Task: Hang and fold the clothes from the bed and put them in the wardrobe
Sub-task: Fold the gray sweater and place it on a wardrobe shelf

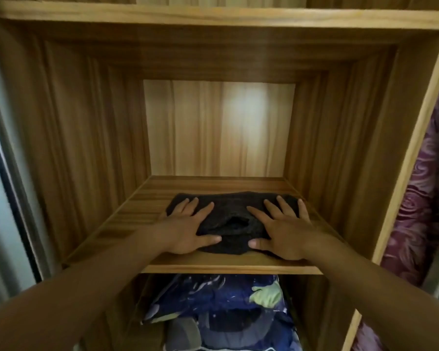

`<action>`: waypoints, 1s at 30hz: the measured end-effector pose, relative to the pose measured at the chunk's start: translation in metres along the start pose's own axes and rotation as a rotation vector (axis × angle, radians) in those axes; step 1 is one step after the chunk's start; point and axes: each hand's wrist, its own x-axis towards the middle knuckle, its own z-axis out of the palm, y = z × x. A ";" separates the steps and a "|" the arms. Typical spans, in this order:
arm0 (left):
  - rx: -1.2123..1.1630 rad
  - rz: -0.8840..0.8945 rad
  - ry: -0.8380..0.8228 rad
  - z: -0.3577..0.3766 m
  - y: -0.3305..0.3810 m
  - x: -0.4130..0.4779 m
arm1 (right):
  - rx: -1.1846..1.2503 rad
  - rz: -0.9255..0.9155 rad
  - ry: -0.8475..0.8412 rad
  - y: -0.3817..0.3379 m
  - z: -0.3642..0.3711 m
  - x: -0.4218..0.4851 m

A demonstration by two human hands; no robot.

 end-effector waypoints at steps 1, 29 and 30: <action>0.006 -0.009 0.001 -0.001 0.000 0.010 | -0.008 0.015 -0.003 0.003 0.001 0.009; 0.031 -0.122 0.020 -0.024 -0.002 0.271 | 0.179 0.332 -0.008 0.088 0.017 0.214; 0.030 -0.125 0.022 -0.025 -0.004 0.276 | 0.181 0.332 -0.008 0.091 0.019 0.222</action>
